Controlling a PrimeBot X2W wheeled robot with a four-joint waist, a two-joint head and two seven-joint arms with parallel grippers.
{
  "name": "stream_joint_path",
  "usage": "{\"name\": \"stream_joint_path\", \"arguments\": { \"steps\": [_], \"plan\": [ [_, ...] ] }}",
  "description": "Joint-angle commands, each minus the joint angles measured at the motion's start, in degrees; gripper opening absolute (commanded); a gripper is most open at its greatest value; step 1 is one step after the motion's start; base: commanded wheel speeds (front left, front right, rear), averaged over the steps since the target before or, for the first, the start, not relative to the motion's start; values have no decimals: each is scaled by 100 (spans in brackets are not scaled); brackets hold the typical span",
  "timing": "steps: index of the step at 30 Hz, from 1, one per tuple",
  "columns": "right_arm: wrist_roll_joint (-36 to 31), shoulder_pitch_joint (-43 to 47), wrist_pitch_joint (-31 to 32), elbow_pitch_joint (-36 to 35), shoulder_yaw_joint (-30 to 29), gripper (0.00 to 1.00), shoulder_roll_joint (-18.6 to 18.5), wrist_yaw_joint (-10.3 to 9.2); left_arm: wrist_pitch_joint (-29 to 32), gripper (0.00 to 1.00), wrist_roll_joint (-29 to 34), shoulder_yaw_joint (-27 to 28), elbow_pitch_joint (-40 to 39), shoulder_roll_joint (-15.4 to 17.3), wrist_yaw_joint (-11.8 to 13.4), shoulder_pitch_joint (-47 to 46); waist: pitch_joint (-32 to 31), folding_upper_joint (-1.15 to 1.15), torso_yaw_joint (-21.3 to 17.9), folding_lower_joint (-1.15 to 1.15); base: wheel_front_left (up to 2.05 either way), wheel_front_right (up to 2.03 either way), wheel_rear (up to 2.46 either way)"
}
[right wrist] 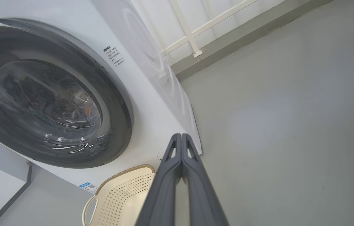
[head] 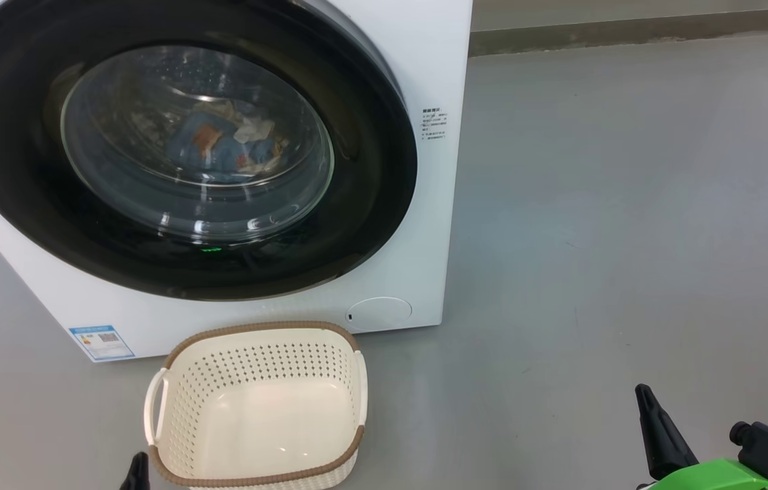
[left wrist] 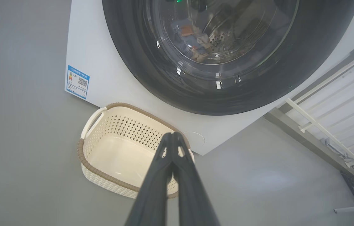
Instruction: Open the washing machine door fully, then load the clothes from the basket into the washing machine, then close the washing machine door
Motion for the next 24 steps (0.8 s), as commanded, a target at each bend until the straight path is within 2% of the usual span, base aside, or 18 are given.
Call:
{"name": "stream_joint_path", "arguments": {
  "steps": [1, 24],
  "plan": [
    [122, -254, 20, -148, 28, 0, -24, -11, 18, 0, -117, 118, -107, 56, -8, -291, 0, 0, 0, -1, 0, 0, 0],
    [1778, -382, 427, -152, -47, 0, -23, -18, 422, 0, -1488, 281, -82, -6, -10, -561, 30, 0, -2, -1, 0, 0, 0]
  ]
}}
